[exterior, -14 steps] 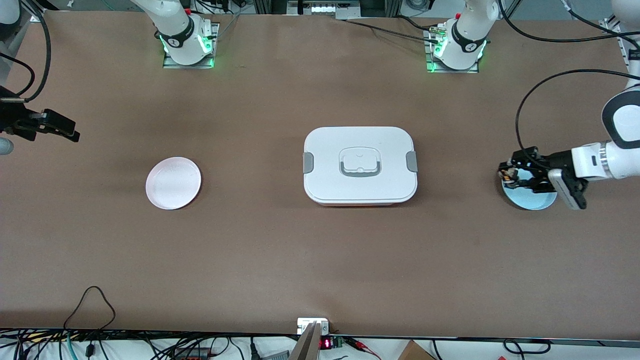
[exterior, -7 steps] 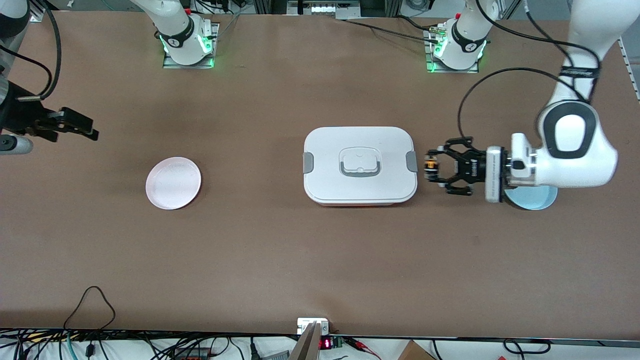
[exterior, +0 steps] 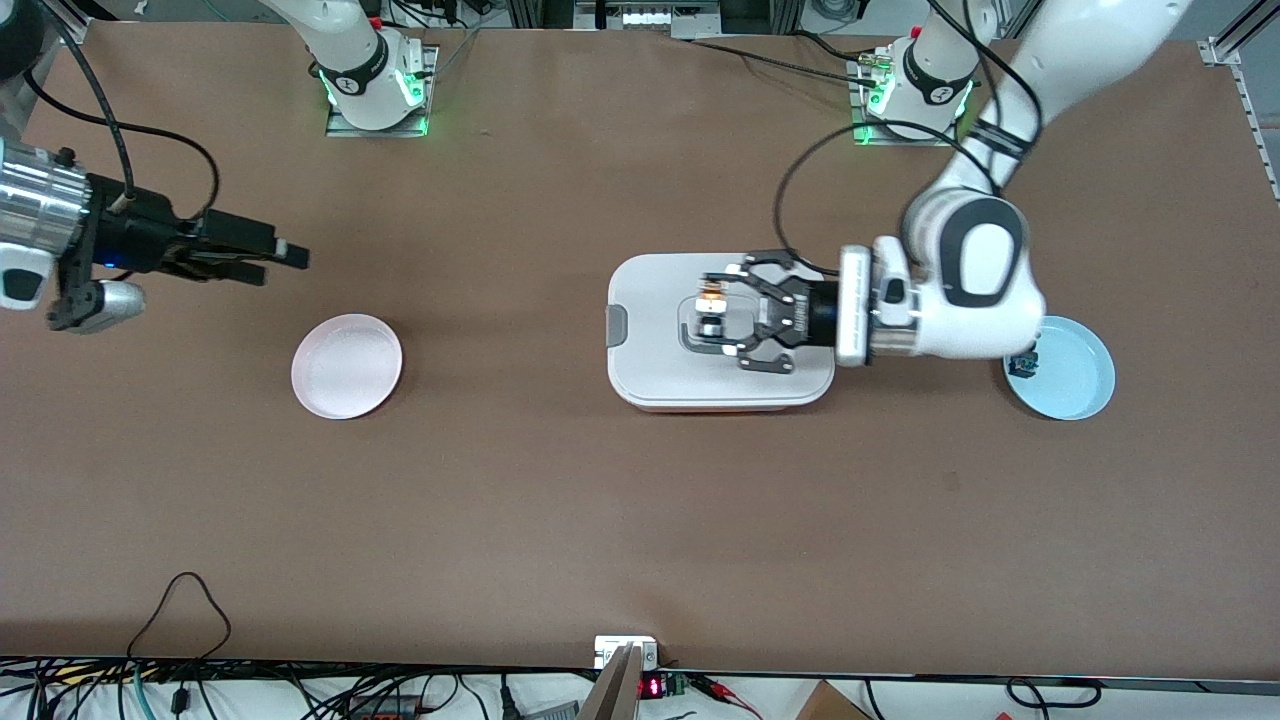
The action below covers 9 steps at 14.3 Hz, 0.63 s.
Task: Transfer orange switch to right arm and place
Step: 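Lift the switch with the left gripper while the right gripper reaches center, then close the right gripper on the switch held by the left gripper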
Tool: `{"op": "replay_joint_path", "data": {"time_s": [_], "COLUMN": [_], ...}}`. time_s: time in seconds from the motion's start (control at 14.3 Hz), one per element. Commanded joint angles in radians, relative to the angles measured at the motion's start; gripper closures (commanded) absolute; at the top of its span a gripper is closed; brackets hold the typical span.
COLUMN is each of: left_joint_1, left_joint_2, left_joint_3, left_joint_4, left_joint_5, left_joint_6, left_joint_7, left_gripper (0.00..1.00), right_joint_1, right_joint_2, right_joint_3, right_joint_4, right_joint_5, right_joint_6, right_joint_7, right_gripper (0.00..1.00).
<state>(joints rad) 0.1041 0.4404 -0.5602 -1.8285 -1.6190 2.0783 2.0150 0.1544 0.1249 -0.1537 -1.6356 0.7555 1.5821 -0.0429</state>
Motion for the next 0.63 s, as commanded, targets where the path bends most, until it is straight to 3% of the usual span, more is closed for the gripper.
{"op": "replay_joint_path", "data": {"time_s": [0.0,0.14,0.56], "left_joint_1": [-0.136,-0.216,-0.308], "left_joint_2": [0.001,0.001,0.001], "left_joint_3": [-0.020,-0.018,-0.018], "left_joint_4": [0.012,0.021,0.031], "left_joint_5": [-0.271,-0.474,-0.613], "left_joint_6": [0.194,0.235,0.238], "left_joint_7": [0.213,0.331,0.395], "left_gripper": [0.87,0.87,0.87], "right_joint_1": [0.013,0.060,0.168], "right_joint_2": [0.013,0.047,0.159], "right_joint_3": [-0.003,-0.003,-0.004], "right_joint_4": [-0.131,-0.176,-0.176], "right_joint_5": [0.320,0.457,0.749], "right_joint_6": [-0.011,-0.007,0.007], "right_joint_7": [-0.078,-0.175,-0.305], "right_gripper": [0.00,0.00,0.00]}}
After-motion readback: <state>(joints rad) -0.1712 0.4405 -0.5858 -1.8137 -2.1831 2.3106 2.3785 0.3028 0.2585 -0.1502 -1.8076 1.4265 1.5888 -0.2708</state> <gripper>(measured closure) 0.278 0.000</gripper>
